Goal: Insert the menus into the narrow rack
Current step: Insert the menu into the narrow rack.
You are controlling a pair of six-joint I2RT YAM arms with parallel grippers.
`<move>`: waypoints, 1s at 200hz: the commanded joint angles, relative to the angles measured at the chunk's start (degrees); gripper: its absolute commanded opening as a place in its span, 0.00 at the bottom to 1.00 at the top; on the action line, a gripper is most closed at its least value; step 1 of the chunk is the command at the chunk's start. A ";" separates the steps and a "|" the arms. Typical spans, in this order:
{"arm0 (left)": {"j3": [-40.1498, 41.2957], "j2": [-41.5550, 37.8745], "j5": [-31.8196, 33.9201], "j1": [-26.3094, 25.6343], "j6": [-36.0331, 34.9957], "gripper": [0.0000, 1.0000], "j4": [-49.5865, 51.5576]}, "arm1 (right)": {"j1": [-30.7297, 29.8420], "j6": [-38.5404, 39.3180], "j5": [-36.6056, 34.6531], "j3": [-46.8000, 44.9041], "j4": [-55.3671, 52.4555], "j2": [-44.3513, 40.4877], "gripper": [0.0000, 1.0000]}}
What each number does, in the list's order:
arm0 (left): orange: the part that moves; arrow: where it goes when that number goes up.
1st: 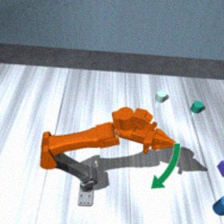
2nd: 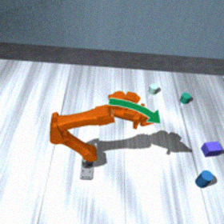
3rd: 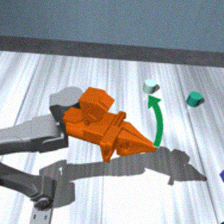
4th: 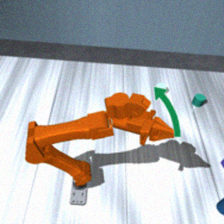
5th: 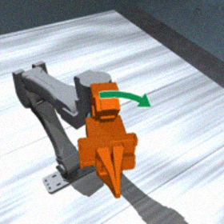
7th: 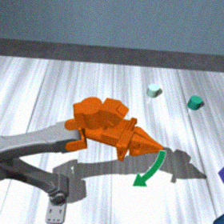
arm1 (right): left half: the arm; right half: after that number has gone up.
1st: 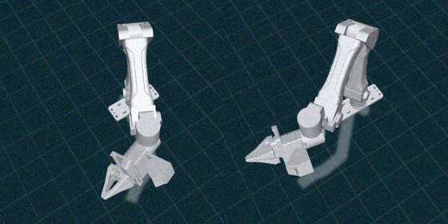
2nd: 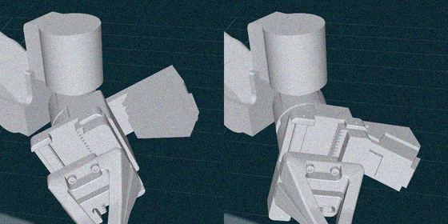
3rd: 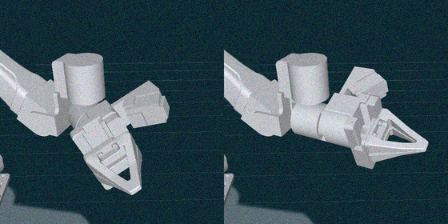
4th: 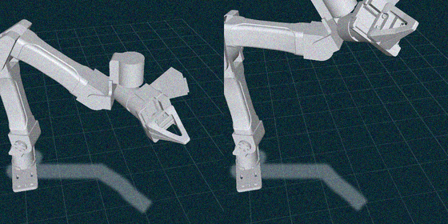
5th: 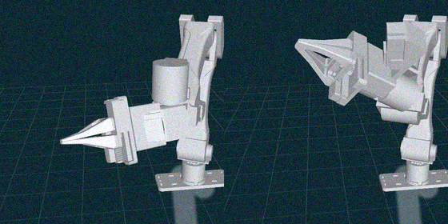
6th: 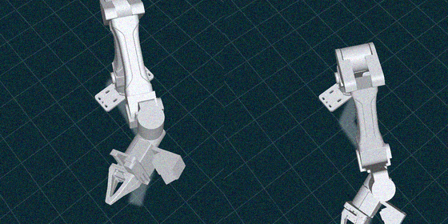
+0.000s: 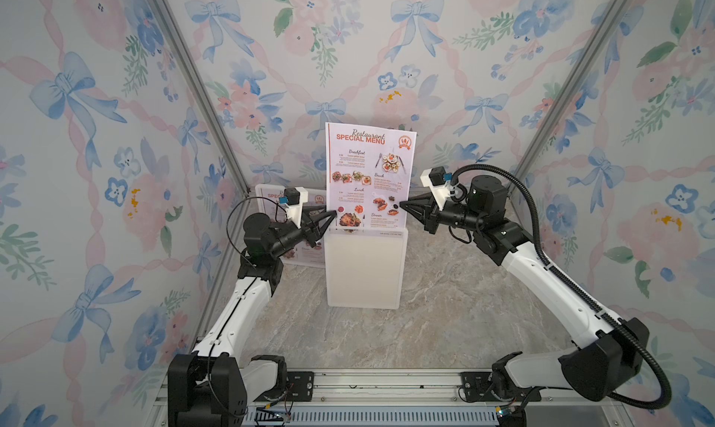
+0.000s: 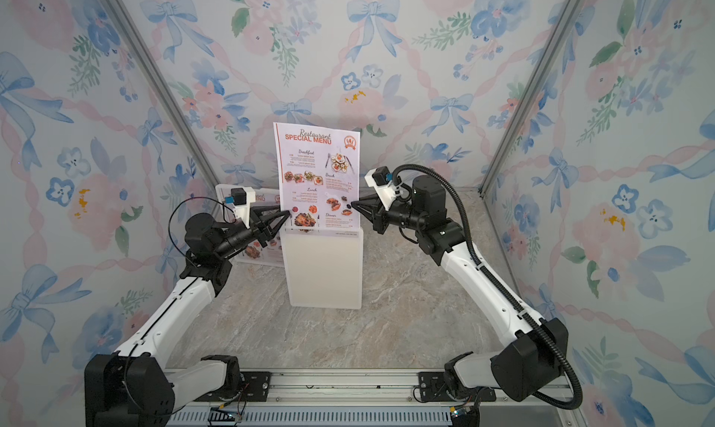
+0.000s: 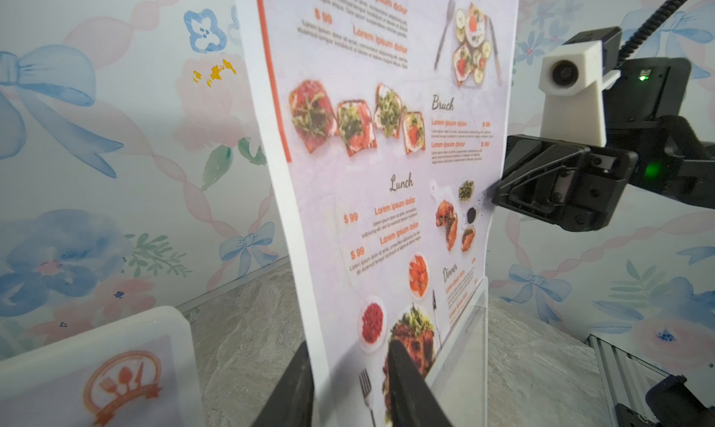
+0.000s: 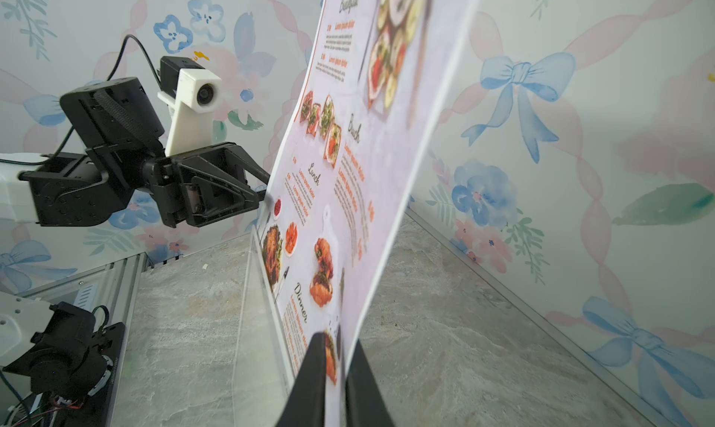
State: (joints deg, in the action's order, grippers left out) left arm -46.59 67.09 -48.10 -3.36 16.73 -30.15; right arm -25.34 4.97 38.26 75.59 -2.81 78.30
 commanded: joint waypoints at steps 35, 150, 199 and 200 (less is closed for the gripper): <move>-5.49 2.80 -1.30 -1.12 0.45 0.37 -0.61 | -0.89 2.13 -0.99 -1.28 -3.00 -2.43 0.03; -9.56 4.73 -1.39 -2.72 0.32 0.34 -0.62 | -0.76 1.76 0.06 6.49 -1.81 2.60 0.34; -9.84 4.12 0.01 -2.53 0.39 0.33 -0.63 | -1.00 2.04 0.03 6.83 -3.59 2.45 0.07; -9.84 4.11 0.02 -2.53 0.35 0.33 -0.62 | -1.01 2.05 0.00 6.75 -3.64 2.42 0.07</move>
State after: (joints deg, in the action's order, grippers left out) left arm -55.09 71.48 -48.80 -5.76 16.75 -30.20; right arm -25.87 7.01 37.69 81.91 -5.37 81.01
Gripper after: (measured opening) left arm 0.331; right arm 0.097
